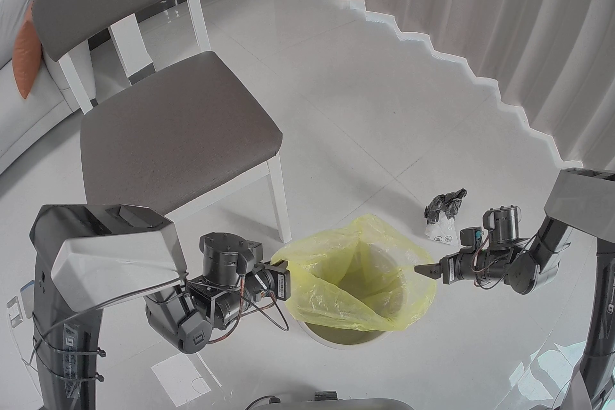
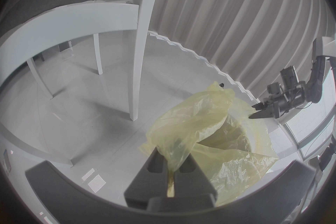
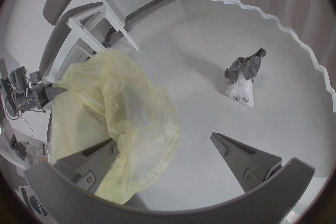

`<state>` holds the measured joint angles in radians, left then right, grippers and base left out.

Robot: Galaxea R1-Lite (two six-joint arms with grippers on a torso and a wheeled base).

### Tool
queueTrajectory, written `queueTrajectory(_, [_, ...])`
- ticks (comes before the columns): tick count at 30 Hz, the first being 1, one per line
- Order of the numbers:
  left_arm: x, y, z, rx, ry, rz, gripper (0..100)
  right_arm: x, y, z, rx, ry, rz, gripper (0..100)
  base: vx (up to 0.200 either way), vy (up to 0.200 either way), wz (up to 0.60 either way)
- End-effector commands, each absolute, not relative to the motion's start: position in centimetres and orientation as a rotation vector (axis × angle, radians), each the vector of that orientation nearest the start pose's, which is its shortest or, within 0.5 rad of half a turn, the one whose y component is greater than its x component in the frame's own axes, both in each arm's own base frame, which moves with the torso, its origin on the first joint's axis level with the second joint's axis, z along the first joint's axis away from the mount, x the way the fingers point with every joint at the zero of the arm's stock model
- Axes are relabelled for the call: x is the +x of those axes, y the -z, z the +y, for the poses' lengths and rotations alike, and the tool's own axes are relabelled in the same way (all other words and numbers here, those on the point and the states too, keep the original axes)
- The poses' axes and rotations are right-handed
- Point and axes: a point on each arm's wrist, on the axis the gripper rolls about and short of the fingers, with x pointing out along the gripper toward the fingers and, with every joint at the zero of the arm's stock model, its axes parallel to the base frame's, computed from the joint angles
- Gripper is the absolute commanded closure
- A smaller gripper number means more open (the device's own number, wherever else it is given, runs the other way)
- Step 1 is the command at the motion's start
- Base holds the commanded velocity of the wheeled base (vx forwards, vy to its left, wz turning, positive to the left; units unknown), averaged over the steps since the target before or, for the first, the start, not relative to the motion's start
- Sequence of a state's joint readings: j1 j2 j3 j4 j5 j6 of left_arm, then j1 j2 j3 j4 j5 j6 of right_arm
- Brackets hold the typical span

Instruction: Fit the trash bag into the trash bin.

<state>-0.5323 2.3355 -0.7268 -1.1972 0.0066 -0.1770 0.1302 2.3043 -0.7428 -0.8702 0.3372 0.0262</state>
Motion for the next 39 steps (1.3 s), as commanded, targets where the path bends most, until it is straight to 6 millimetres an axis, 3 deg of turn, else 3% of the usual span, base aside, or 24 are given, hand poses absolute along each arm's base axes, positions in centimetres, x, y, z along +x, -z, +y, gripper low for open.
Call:
queueTrajectory(1, [32.5, 1.6, -19.3, -0.053, 0.468, 0.461, 100, 34.0, -2.7, 4.3, 0.095, -0.42, 0.608, 0, 0.0, 0.0, 0.0])
queueTrajectory(11, [34.0, -0.4, -19.3, -0.085, 0.458, 0.389, 100, 31.9, -6.5, 6.6, 0.069, -0.498, 0.521, 0, 0.0, 0.0, 0.0])
queueTrajectory(16, [34.6, 0.2, -19.9, -0.078, 0.461, 0.409, 100, 30.3, -6.9, 8.0, 0.053, -0.551, 0.526, 0, 0.0, 0.0, 0.0])
queueTrajectory(24, [32.6, 2.7, -18.1, -0.057, 0.435, 0.494, 100, 28.9, -5.9, 10.1, 0.024, -0.653, 0.569, 0, 0.0, 0.0, 0.0])
queueTrajectory(34, [31.4, 2.0, -17.7, -0.058, 0.441, 0.475, 100, 25.1, -4.6, 14.1, -0.04, -0.859, 0.638, 0, 0.0, 0.0, 0.0])
queueTrajectory(39, [31.2, 0.9, -17.9, -0.064, 0.453, 0.449, 100, 23.8, -2.4, 15.2, -0.163, -0.937, 0.66, 0, 0.0, 0.0, 0.0])
